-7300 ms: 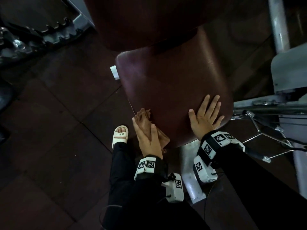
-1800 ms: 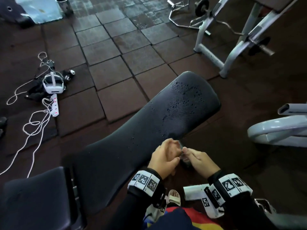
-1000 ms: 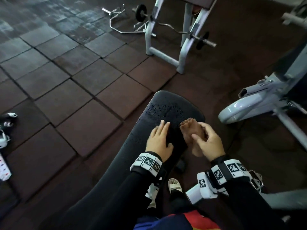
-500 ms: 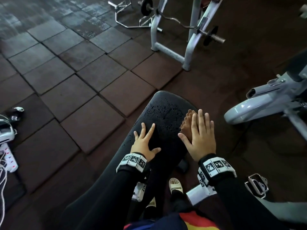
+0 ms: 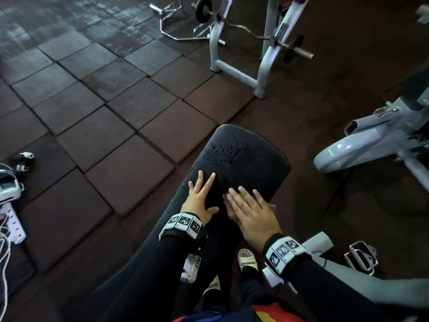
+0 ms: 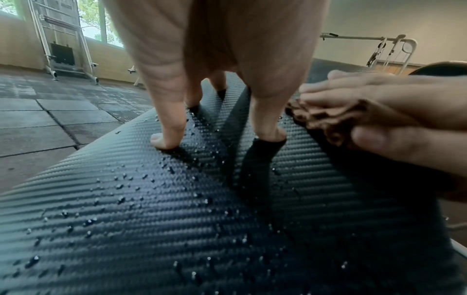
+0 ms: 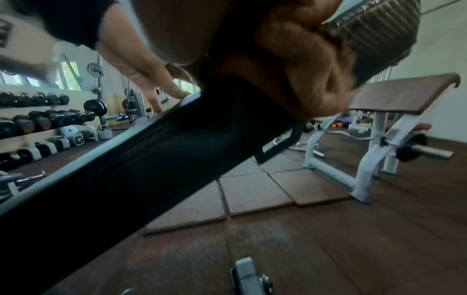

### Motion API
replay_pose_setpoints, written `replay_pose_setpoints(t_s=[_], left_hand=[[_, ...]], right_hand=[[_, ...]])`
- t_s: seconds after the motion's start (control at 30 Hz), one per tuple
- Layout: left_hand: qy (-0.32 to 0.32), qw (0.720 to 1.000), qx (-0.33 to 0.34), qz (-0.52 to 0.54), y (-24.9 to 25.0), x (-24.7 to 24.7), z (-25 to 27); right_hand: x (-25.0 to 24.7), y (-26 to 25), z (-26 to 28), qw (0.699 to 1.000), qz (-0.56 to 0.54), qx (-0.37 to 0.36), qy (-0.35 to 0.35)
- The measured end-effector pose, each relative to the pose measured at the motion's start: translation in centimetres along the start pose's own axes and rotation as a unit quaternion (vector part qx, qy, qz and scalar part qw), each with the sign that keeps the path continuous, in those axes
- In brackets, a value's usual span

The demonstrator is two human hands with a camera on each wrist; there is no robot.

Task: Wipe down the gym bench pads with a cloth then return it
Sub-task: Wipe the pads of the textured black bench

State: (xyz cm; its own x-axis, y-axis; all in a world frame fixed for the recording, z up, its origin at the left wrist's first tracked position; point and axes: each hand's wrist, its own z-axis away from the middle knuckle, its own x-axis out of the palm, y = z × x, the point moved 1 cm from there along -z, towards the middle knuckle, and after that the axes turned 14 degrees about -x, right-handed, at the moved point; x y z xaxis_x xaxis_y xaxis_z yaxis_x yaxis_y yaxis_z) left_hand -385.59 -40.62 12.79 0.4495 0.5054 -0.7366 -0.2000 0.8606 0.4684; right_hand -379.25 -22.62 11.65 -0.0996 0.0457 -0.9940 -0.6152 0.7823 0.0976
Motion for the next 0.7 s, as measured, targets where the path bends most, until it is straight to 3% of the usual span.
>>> replay_pose_setpoints(t_s=[0.1, 0.23, 0.43, 0.57, 0.7], left_hand=[[0.003, 1.0, 0.006, -0.001, -0.2, 0.0, -0.1], [-0.004, 1.0, 0.003, -0.008, -0.2, 0.0, -0.1], [-0.005, 1.0, 0.0, -0.01, -0.2, -0.1, 0.0], [-0.007, 1.0, 0.003, 0.0, -0.2, 0.0, -0.1], [-0.006, 1.0, 0.012, 0.028, -0.5, 0.1, -0.2]], right_hand=[[0.0, 0.4, 1.2, 0.999, -0.024, 0.028, 0.009], [-2.2, 4.7, 1.0, 0.993, 0.003, 0.115, 0.035], [-4.9, 10.1, -3.4, 0.978, -0.036, 0.192, 0.072], [-4.0, 7.0, -5.1, 0.994, -0.02, 0.111, 0.002], [-1.4, 1.2, -1.9, 0.997, 0.007, -0.013, -0.074]])
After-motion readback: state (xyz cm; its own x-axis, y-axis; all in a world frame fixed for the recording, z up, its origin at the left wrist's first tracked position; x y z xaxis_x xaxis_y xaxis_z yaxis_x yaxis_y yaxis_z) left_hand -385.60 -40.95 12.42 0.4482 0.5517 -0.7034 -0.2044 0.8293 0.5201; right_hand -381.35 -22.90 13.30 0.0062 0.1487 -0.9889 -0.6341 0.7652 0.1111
